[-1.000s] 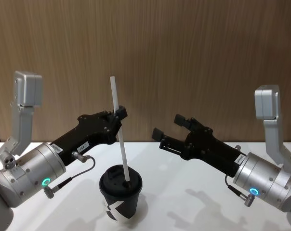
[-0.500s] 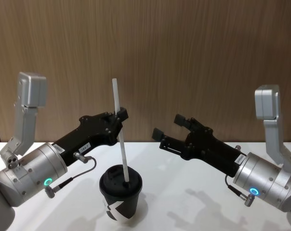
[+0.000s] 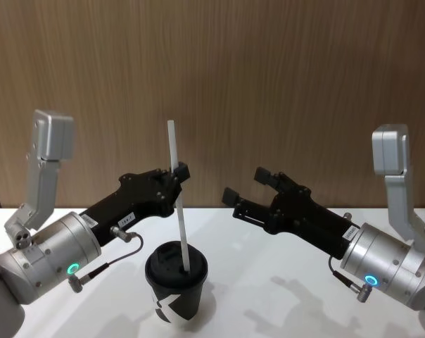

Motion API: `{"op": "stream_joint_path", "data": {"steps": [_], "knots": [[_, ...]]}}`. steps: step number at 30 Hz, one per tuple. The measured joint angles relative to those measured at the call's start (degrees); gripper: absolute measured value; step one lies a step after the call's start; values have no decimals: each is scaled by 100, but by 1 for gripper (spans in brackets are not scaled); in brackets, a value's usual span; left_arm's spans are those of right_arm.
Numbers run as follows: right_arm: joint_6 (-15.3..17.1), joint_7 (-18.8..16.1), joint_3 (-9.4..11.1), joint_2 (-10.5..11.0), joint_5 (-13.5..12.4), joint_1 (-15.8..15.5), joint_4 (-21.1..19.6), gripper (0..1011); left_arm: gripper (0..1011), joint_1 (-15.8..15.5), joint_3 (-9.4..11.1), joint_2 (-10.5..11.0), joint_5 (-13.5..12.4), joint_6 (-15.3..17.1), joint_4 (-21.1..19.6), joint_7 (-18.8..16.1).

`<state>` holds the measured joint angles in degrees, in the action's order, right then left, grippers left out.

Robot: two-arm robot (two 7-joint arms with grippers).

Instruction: Pick up the straw with one hand, pass it to the other hand, and insert it into the cup.

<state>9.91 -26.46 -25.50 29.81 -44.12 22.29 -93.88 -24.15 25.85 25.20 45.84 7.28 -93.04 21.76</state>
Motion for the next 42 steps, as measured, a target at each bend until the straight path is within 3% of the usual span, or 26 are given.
{"op": "stream_joint_path", "data": {"steps": [18,39,42], "knots": [[0,1,0,0,0,0,0,1001,4,47,27,-14,-6,-26,58,21],[0,1,0,0,0,0,0,1001,3,105,87,-34,-318,-40,92,-75],[0,1,0,0,0,0,0,1001,69,112,93,-58,-346,-51,128,-72]]}}
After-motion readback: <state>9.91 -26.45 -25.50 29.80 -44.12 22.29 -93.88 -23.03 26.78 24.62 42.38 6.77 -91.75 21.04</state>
